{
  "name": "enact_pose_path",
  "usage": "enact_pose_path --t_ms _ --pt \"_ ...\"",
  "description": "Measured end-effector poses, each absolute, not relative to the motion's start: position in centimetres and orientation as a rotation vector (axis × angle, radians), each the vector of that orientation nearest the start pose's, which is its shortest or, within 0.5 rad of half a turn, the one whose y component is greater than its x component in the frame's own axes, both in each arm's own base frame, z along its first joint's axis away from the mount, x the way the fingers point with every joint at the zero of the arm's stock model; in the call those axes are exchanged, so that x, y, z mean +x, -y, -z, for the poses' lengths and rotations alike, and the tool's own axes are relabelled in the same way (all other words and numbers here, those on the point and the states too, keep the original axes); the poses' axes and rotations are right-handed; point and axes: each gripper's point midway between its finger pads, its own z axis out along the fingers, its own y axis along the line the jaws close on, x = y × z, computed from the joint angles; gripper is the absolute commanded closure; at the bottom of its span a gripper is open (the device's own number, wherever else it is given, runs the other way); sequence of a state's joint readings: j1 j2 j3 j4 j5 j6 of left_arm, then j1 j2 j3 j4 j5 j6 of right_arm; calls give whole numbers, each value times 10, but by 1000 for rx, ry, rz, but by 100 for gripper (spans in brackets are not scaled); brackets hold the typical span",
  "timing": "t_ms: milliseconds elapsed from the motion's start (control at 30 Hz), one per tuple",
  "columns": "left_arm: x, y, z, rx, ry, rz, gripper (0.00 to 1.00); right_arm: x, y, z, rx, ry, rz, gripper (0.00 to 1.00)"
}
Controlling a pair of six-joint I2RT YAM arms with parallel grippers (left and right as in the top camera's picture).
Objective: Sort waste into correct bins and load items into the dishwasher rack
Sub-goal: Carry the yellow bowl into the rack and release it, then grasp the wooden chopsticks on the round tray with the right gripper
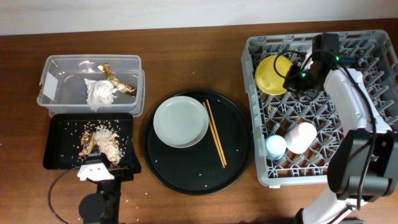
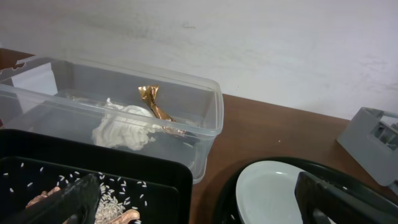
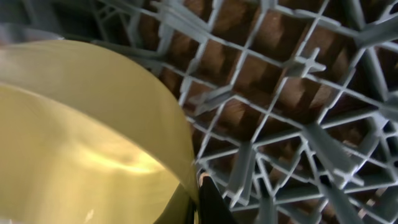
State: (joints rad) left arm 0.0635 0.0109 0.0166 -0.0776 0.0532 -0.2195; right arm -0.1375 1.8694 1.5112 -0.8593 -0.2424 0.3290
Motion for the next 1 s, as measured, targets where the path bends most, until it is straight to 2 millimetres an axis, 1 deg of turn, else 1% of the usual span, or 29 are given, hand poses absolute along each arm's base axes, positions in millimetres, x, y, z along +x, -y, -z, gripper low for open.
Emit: enact_pose_path --t_ms 67,133,167,200,267,333,367,400,433,467,500,567,600,667,700,733,833,867,900,967,1000 --pt "246 -7 -160 -192 -1634 163 1 429 26 -116 616 -2718 -390 96" --pt "246 -6 -160 -192 -1634 163 1 422 44 -123 663 -2706 -318 96" --pt "246 -7 -160 -192 -1634 163 1 418 52 -131 678 -2691 -267 96" --pt "246 -6 -160 -192 -1634 163 1 414 68 -151 689 -2637 -153 96" --pt "246 -6 -160 -192 -1634 163 1 405 95 -204 700 -2487 72 96" --pt "246 -6 -160 -192 -1634 163 1 383 125 -256 742 -2323 372 96" --pt "246 -6 -160 -192 -1634 163 1 372 139 -275 773 -2250 545 96" --pt "246 -6 -160 -192 -1634 163 1 365 147 -284 795 -2195 684 96" --pt "246 -7 -160 -192 -1634 163 1 362 153 -285 803 -2164 819 96" --pt "246 -6 -160 -192 -1634 163 1 363 155 -279 799 -2165 909 96" --pt "246 -7 -160 -192 -1634 163 1 365 156 -266 782 -2191 991 96" --pt "246 -6 -160 -192 -1634 163 1 374 154 -228 712 -2287 1139 96" --pt "246 -6 -160 -192 -1634 163 1 376 152 -212 673 -2334 1191 96" --pt "246 -6 -160 -192 -1634 163 1 381 146 -187 605 -2396 1256 96" --pt "246 -6 -160 -192 -1634 163 1 382 143 -180 577 -2414 1277 96" --pt "246 -6 -160 -192 -1634 163 1 385 138 -177 544 -2407 1315 96" --pt "246 -7 -160 -192 -1634 163 1 389 112 -177 430 -2412 1337 95" --pt "246 -6 -160 -192 -1634 163 1 389 106 -177 400 -2420 1344 79" --pt "246 -6 -160 -192 -1634 163 1 388 100 -176 367 -2428 1352 68" --pt "246 -7 -160 -192 -1634 163 1 385 91 -172 317 -2458 1358 59" --pt "246 -6 -160 -192 -1634 163 1 384 85 -171 299 -2466 1354 57"
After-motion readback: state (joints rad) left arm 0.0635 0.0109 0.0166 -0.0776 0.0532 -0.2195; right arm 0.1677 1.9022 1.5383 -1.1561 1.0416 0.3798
